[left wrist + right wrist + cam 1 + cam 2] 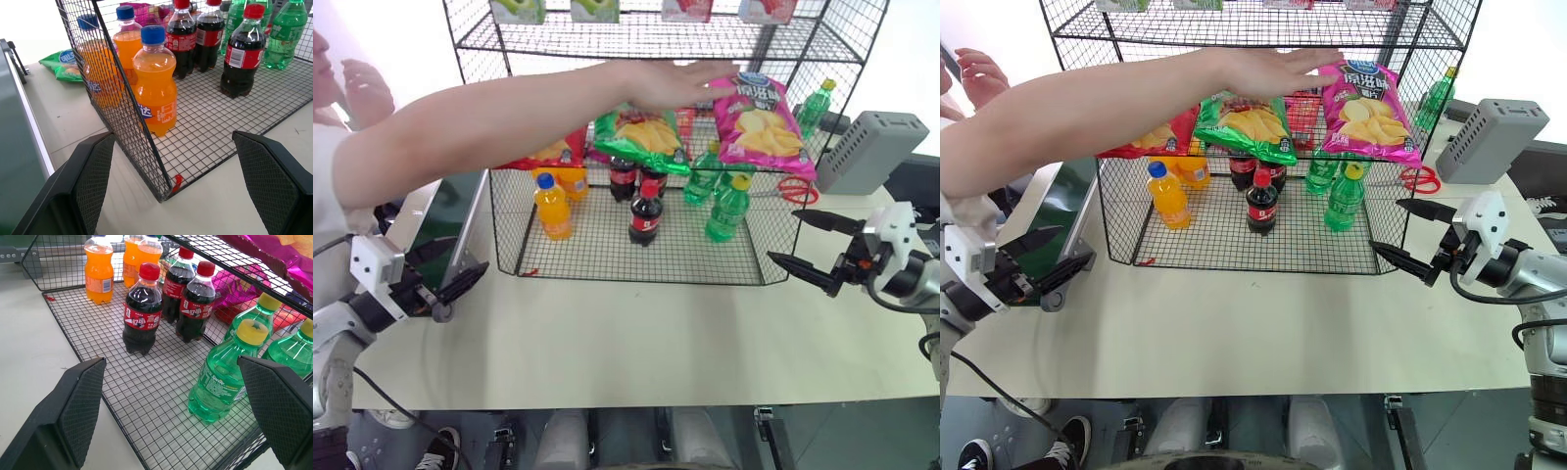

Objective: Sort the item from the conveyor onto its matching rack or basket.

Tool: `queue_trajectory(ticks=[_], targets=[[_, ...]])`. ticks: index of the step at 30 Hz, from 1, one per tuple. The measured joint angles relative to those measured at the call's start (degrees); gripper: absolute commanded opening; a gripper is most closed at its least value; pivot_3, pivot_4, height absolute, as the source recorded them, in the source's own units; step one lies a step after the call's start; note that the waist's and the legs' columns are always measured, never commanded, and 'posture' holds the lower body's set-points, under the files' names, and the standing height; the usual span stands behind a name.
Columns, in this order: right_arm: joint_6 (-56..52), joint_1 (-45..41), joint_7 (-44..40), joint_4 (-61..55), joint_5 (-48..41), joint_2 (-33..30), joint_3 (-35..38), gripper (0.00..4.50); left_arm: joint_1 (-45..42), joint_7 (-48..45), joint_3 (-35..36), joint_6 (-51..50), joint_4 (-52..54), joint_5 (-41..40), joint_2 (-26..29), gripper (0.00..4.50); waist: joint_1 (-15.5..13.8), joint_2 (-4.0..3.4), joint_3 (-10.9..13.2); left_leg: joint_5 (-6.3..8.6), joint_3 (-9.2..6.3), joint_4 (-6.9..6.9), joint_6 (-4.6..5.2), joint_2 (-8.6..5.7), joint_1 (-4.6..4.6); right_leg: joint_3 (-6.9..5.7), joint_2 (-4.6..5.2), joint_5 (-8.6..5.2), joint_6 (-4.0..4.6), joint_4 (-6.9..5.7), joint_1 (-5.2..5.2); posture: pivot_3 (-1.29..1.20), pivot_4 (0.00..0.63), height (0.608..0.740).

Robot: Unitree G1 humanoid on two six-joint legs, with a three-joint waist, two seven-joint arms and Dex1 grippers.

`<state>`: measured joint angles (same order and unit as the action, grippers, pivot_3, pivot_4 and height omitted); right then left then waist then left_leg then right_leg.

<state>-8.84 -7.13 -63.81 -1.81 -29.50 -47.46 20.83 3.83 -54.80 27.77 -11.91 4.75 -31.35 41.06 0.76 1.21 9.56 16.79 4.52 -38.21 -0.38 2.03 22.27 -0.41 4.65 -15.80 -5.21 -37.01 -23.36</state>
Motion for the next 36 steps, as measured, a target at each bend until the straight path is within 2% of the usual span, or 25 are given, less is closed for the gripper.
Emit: queue_trajectory(ticks=[36], targets=[[1.30,-1.39,-0.06,1.02,0.09,0.00,-1.99,4.46,-0.09,-0.11,0.01,1.52,0.21,-1.73,-0.67,4.07,0.00,0.00,0.00,0.00,0.00,0.00,0.00,0.00,0.00,0.00,-0.01,0.00,0.00,0.00,0.00,0.00,0.150,0.740]])
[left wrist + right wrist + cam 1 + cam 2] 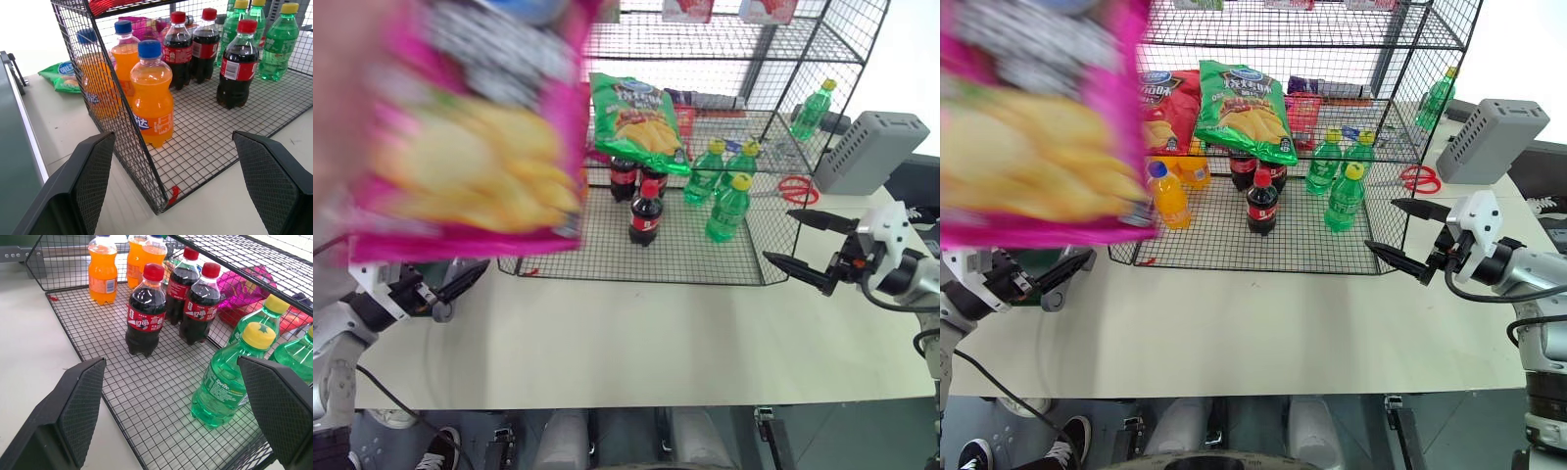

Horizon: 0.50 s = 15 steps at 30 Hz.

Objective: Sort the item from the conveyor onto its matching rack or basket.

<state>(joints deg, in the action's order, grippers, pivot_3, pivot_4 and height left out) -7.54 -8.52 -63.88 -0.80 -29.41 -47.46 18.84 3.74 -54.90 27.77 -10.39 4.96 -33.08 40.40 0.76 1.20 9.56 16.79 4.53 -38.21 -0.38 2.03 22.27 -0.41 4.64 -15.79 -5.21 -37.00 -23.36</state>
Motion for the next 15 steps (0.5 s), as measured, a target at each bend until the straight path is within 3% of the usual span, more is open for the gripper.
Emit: queue_trajectory(ticks=[15], targets=[[-7.03,-0.60,-1.22,-5.79,-5.54,0.04,-0.64,4.46,1.18,0.30,0.01,-1.57,0.81,-1.19,-0.10,4.07,-0.02,0.00,0.00,0.00,-0.02,0.00,0.00,0.02,0.00,0.01,0.08,0.00,0.00,0.00,0.00,0.00,0.150,0.740]])
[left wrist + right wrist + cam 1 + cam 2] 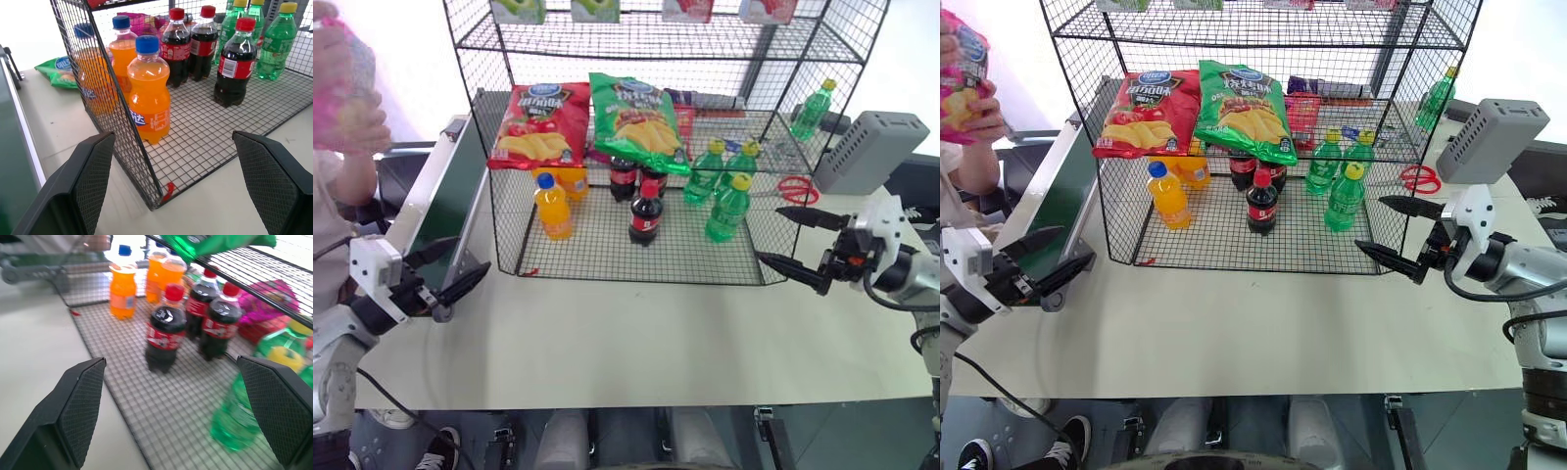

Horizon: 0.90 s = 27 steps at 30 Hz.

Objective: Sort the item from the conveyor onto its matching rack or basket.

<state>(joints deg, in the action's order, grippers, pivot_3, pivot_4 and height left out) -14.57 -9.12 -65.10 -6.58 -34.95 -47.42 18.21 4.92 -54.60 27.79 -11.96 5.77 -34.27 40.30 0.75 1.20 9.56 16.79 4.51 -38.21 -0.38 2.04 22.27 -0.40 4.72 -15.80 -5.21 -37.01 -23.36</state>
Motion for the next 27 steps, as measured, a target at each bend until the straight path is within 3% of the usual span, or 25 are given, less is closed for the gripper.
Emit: queue_trajectory(ticks=[27], targets=[[-1.33,-2.37,0.36,-2.12,0.69,1.35,-3.11,4.46,2.36,1.33,0.18,0.04,1.88,-0.14,0.00,4.07,0.00,0.00,0.00,0.00,-0.01,0.00,0.00,0.01,0.00,0.00,0.02,-0.01,0.02,0.01,-0.01,0.00,0.150,0.740]])
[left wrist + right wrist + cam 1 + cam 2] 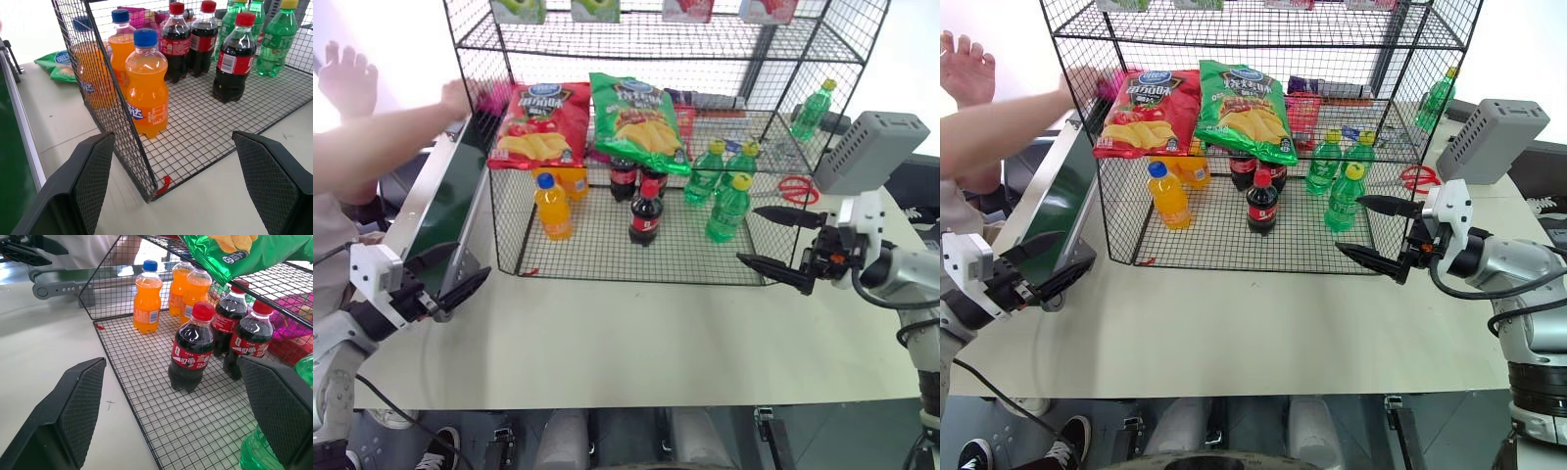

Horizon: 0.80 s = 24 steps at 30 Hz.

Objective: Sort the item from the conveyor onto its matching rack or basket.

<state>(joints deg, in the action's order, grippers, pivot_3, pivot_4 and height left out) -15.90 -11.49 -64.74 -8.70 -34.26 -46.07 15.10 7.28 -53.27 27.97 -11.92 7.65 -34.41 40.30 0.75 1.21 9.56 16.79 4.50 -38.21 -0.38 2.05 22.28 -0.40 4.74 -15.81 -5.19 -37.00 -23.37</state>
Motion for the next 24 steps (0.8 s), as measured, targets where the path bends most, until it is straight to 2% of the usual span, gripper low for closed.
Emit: queue_trajectory(ticks=[17,24], targets=[[-0.14,-0.77,-0.29,-0.05,0.28,0.43,-1.61,4.46,2.60,2.27,1.96,-2.51,2.26,-2.23,-0.05,4.07,0.08,0.00,0.00,0.00,-0.01,0.00,0.00,0.01,0.00,0.05,0.03,-0.01,0.02,0.00,-0.01,0.00,0.150,0.740],[-7.33,-2.26,0.25,-5.97,-4.83,2.74,-5.90,4.46,6.24,4.85,3.50,-2.31,5.73,-2.08,-2.32,4.07,0.23,0.00,0.00,0.00,-0.02,0.02,-0.01,0.03,0.00,0.05,0.13,-0.08,0.15,0.00,-0.03,0.00,0.150,0.740]])
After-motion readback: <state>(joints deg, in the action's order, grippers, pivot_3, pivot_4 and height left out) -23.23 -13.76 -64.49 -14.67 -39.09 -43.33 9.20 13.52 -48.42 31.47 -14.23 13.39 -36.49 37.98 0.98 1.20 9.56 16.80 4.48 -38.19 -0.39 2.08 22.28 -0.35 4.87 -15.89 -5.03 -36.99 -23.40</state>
